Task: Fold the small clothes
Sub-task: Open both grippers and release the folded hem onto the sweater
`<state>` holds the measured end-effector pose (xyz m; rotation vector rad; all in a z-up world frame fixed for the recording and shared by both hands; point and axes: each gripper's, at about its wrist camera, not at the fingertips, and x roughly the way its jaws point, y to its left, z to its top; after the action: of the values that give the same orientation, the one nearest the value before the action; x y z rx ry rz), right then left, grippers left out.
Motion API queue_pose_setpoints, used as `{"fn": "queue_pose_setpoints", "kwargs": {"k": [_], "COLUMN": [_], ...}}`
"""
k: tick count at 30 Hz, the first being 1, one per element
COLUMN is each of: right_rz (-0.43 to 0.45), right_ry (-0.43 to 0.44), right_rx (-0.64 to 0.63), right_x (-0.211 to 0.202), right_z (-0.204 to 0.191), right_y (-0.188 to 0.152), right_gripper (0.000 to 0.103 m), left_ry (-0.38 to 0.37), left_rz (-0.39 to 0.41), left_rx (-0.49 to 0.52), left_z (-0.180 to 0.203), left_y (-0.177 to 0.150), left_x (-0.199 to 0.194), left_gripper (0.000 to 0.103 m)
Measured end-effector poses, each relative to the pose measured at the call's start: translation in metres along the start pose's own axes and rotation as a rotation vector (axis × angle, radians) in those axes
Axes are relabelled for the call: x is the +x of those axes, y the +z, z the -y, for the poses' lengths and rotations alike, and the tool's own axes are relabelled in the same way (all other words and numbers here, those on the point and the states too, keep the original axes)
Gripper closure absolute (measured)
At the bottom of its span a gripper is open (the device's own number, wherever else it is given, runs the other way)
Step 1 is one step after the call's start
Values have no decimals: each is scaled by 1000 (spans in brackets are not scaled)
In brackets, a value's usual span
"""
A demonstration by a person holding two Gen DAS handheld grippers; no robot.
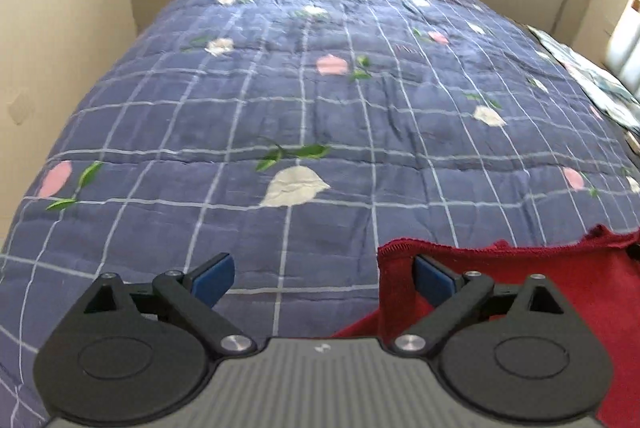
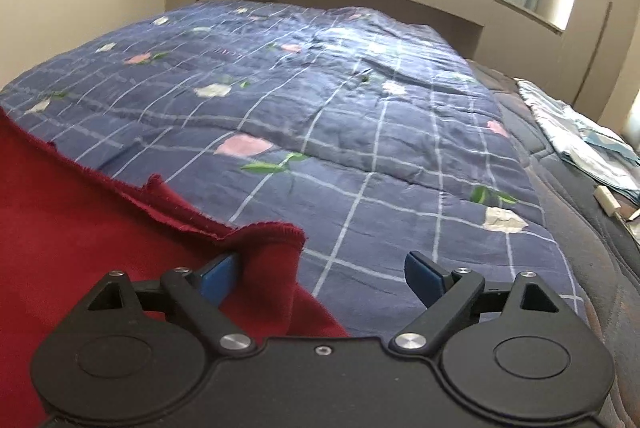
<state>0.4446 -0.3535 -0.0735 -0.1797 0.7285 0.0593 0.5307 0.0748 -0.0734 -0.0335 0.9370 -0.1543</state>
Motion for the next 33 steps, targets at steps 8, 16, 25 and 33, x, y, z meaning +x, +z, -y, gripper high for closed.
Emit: {"fn": "queue_pose_setpoints", "kwargs": {"k": [8,16,25,33], "right_rz": [102,150,155,130], "right_ry": [-110,6,-228,-211], "right_rx": [51,-149,-52,61], "right_x": [-14,-15,13,21], "right_z": [2,-44,-27,3], "right_y": [8,2,-5,-7], "right_gripper": [13,5,1,2], "left_ry": [87,180,205,138], "left_rz": [247,235,181,171], "left_rx": [-20,110,-35,-114], "left_z": [29,65,45,27], "left_y": [-20,-51,-61,-63], "left_x": [-30,-5,24,24], "left_gripper": [1,0,0,0]}}
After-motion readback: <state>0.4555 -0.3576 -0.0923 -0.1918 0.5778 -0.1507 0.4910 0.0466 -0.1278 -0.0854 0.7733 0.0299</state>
